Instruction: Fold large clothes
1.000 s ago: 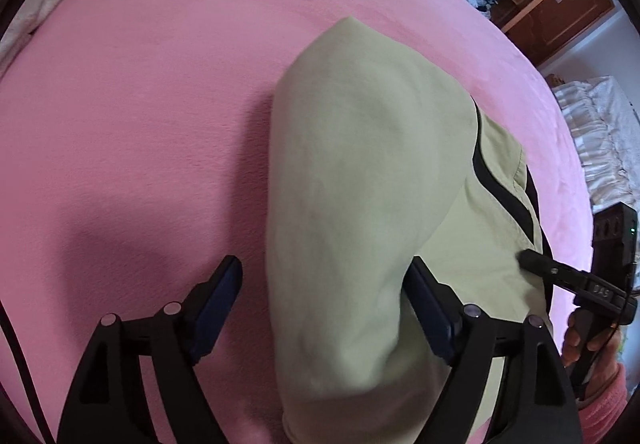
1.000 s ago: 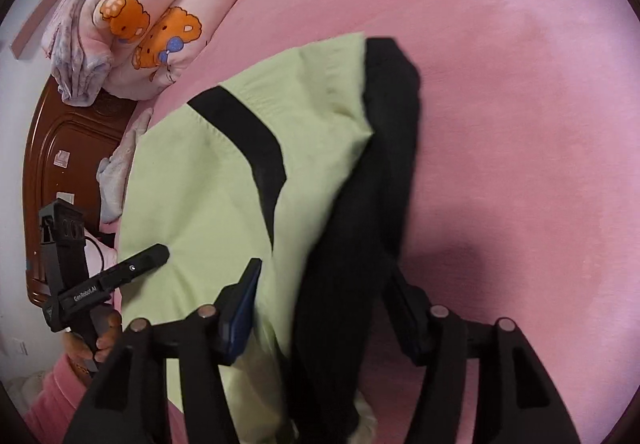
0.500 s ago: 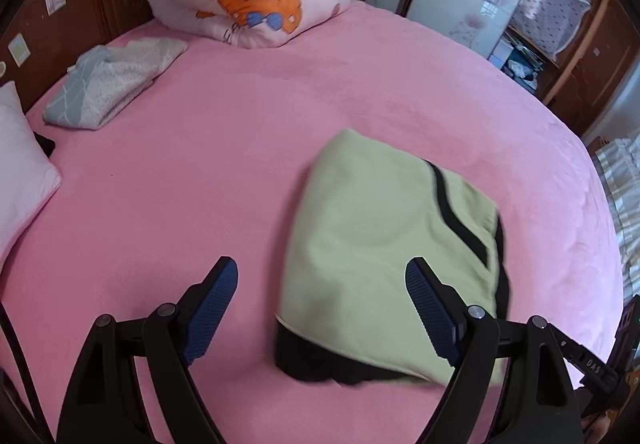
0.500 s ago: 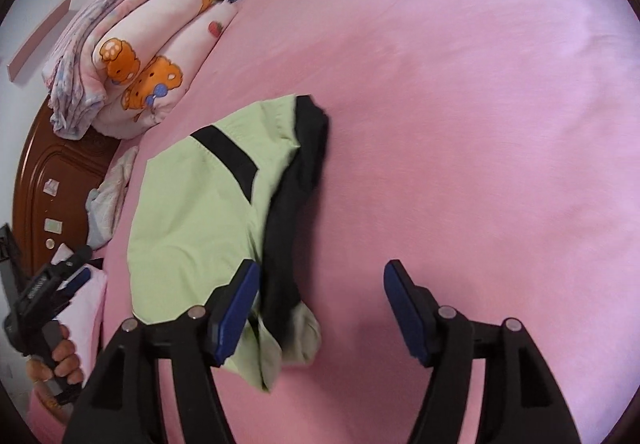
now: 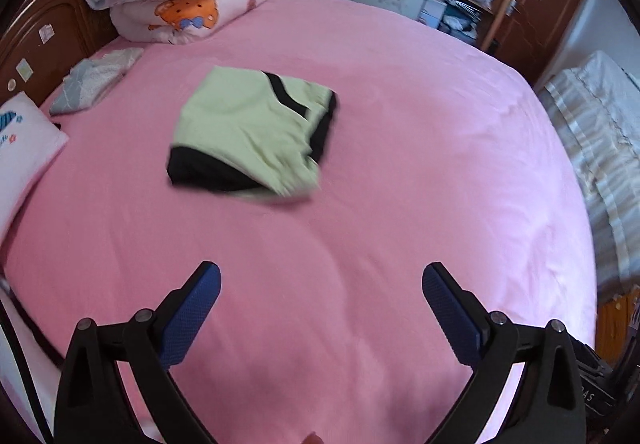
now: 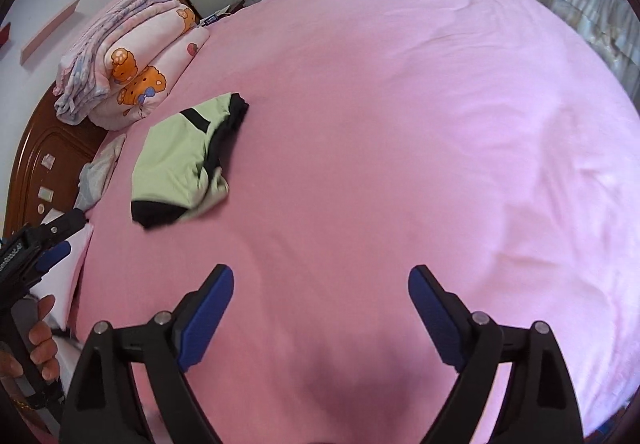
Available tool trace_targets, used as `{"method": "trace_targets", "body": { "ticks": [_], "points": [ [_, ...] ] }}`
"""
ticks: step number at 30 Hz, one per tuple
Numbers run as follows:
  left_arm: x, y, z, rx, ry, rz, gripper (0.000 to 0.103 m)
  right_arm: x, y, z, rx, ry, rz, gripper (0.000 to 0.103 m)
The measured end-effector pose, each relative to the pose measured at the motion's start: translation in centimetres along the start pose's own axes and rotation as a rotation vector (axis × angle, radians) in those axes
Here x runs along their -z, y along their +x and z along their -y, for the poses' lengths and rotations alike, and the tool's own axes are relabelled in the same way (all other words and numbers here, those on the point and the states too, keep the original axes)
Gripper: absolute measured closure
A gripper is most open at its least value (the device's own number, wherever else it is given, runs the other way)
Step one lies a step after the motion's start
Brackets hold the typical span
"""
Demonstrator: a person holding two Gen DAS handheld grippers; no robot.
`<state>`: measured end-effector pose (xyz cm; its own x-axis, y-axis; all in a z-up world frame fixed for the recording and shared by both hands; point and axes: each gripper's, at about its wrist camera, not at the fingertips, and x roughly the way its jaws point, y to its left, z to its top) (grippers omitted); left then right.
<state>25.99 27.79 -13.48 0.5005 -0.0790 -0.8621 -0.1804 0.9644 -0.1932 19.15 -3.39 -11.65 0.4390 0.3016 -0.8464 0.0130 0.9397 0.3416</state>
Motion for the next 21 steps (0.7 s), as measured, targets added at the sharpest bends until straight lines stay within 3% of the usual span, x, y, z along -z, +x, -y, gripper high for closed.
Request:
{"method": "trace_targets", "body": {
  "ticks": [5, 10, 17, 21],
  "points": [
    [7.9, -5.3, 6.8, 0.024, 0.048, -0.059, 0.003, 5.8, -8.0, 5.4, 0.041, -0.027, -0.045, 0.008],
    [12.9, -9.0, 11.3, 0.012, 0.091, -0.111, 0.003, 9.7, -13.8, 8.1, 0.114, -0.095, -0.087, 0.006],
    [15.0, -14.8, 14.3, 0.006, 0.1, -0.079, 0.003, 10.8, -19.3, 8.2, 0.072, -0.068, -0.075, 0.004],
    [14.7, -17.7, 14.9, -0.027, 0.128, 0.001, 0.003, 9.9, -21.7, 6.7, 0.062, -0.075, -0.008, 0.003]
  ]
}}
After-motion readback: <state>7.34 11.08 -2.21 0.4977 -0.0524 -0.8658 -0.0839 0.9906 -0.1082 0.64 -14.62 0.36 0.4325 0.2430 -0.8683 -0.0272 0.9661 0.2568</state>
